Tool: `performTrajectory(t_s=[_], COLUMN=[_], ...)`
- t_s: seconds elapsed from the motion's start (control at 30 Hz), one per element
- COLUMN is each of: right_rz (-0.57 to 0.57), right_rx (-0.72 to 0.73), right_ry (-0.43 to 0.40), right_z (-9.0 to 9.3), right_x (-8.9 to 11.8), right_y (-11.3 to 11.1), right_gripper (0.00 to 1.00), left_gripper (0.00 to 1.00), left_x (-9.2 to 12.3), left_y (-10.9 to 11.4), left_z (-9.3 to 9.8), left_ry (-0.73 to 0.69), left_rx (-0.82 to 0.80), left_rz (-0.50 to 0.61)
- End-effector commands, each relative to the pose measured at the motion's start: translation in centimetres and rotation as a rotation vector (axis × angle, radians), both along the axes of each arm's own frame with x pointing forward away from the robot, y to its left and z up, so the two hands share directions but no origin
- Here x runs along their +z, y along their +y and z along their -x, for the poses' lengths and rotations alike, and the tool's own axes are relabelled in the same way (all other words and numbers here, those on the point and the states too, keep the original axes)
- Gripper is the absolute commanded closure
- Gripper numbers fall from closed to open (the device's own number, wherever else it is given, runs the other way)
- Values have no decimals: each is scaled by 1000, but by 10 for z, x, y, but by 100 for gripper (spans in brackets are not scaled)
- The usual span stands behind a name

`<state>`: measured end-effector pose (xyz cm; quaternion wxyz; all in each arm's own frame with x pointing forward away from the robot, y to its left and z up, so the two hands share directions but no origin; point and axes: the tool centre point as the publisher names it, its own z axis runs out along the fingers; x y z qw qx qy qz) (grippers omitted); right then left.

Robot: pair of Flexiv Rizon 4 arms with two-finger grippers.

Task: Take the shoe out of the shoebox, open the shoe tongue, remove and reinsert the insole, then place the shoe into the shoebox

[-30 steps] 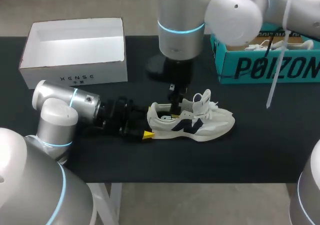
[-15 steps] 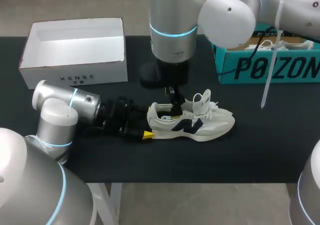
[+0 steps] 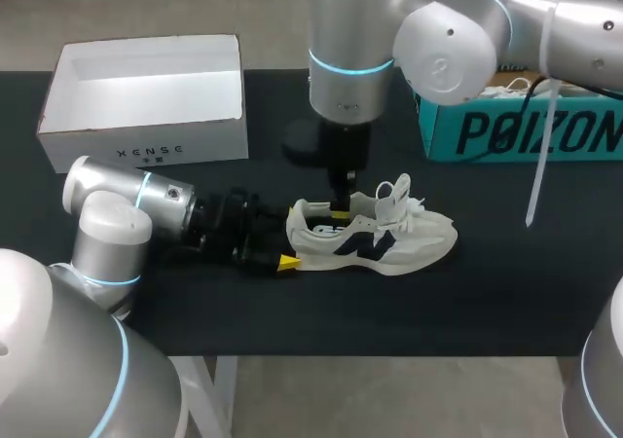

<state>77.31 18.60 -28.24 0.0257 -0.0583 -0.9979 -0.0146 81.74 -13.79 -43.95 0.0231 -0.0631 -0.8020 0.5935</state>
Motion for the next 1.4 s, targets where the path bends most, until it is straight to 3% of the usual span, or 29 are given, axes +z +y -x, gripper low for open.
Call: performTrajectory(t_s=[0.03,0.23,0.83,1.4], right_rz=[-21,-29,17,86], right_rx=[-2,0,-16,-56], right_ry=[18,21,-41,-73], right_z=[-13,-28,-50,-77], right_x=[-17,-29,-64,-83], right_y=[-7,-12,-20,-29], right_gripper=[100,100,100,100], left_gripper=[100,100,100,100], left_x=[-3,-3,-3,-3], left_y=[0,0,0,0], left_z=[0,0,0,0], left_ry=[-1,-1,-1,-1], left_rx=[0,0,0,0], left_rz=[0,0,0,0])
